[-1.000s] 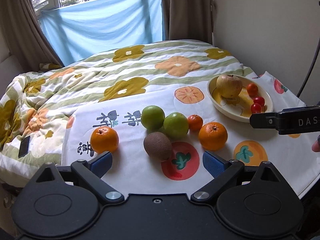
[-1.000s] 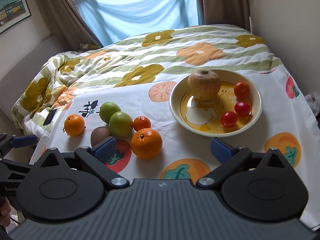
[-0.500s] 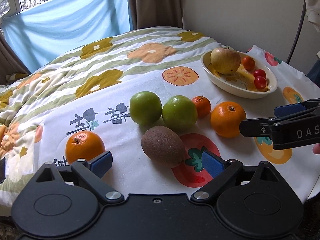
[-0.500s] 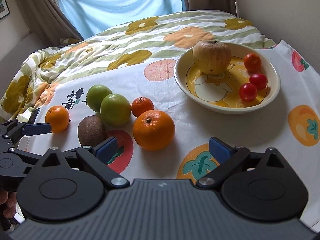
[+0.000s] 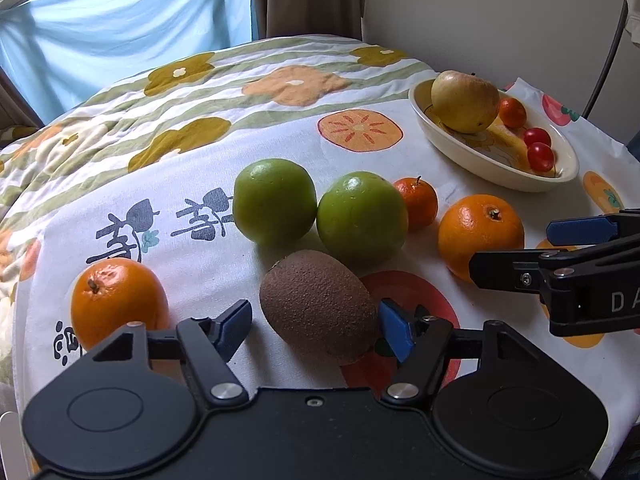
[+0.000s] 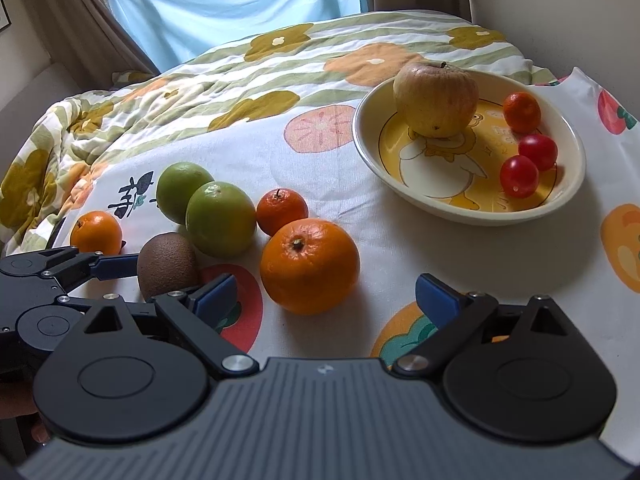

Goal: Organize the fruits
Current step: 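Grasp the brown kiwi with the left gripper and lift it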

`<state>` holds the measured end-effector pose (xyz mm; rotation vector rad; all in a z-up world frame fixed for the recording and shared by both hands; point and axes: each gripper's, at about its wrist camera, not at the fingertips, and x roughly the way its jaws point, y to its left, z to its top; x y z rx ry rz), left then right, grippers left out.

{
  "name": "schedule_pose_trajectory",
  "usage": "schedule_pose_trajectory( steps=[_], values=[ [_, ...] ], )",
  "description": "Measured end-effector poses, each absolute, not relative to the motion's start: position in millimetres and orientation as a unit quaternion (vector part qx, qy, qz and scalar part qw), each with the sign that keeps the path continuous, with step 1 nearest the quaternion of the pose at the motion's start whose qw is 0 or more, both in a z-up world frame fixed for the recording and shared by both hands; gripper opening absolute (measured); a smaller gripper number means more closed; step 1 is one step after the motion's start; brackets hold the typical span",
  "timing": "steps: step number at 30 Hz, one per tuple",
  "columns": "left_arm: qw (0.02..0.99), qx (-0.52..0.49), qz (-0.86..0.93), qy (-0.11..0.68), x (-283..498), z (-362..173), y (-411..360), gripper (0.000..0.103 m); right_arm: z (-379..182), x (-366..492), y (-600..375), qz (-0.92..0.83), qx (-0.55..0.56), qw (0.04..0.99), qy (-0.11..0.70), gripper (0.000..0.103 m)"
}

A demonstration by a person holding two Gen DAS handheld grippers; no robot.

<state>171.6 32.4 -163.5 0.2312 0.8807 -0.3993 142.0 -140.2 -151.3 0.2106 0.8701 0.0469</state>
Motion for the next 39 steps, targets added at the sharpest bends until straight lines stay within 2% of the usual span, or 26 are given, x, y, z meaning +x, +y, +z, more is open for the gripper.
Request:
schedule_pose_trajectory(
  steps=[4, 12, 29, 32, 39],
  values=[
    [0.881, 0.103, -0.198, 0.418, 171.4, -162.2, 35.3, 0.063, -152.8, 145.2, -137.5, 0.023, 0.093, 0.901, 0.423, 0.103],
    [0.881, 0.101, -0.194, 0.42, 168.1, -160.4, 41.5, 0.061, -153.9, 152.8, -133.0, 0.033, 0.088, 0.897, 0.431, 0.103],
    [0.887, 0.084, -0.172, 0.42, 152.2, -155.1, 62.4, 0.06, -161.7, 163.4, -124.8, 0.043, 0.058, 0.895, 0.439, 0.083],
    [0.889, 0.082, -0.17, 0.418, 149.7, -152.0, 63.2, 0.06, -162.2, 164.7, -121.4, 0.047, 0.042, 0.896, 0.44, 0.075],
    [0.896, 0.074, -0.166, 0.406, 139.4, -136.0, 62.3, 0.06, -155.7, 159.2, -122.6, 0.059, 0.031, 0.903, 0.425, 0.073]
  ],
)
